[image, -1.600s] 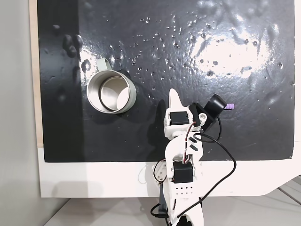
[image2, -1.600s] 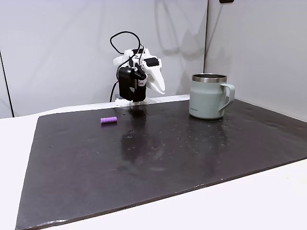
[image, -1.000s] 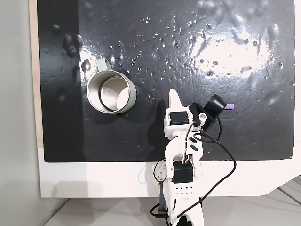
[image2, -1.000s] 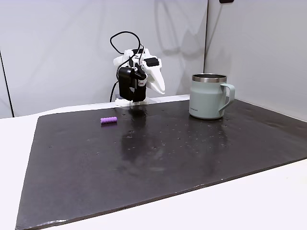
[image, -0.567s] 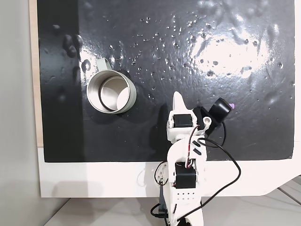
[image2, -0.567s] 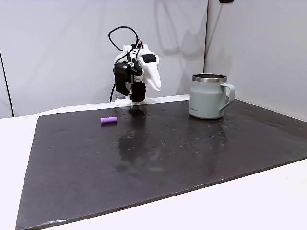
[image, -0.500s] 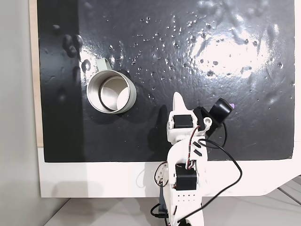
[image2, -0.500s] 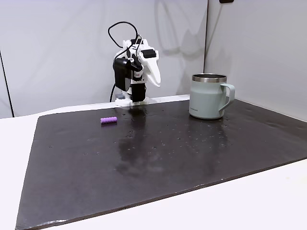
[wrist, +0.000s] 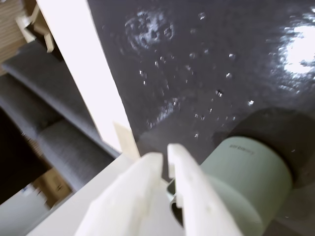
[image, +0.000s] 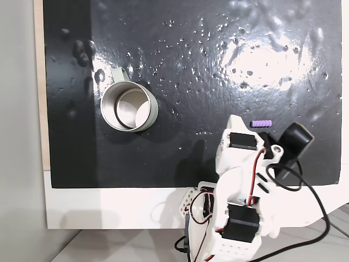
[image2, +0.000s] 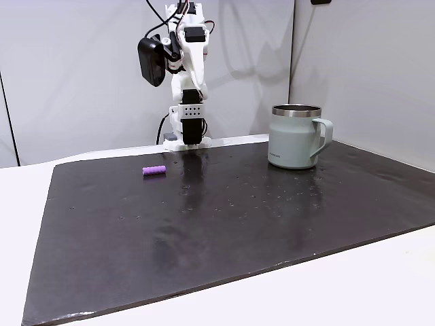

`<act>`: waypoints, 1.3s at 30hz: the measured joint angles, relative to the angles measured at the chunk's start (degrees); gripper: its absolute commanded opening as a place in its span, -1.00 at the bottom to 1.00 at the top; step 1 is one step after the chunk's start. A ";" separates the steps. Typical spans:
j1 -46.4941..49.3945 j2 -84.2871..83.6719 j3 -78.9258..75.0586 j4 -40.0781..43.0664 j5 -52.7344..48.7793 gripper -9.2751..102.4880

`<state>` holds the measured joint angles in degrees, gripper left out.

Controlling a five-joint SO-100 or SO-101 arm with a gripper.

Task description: Grasp a pengrip and put it in the cup.

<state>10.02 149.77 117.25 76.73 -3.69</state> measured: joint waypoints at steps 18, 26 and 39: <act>20.48 -33.05 -27.86 18.37 -21.88 -0.71; 22.32 -36.04 -27.86 19.60 -32.34 -0.32; 27.51 -47.29 -25.75 16.61 -36.47 -0.33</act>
<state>37.53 102.48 91.49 93.34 -40.17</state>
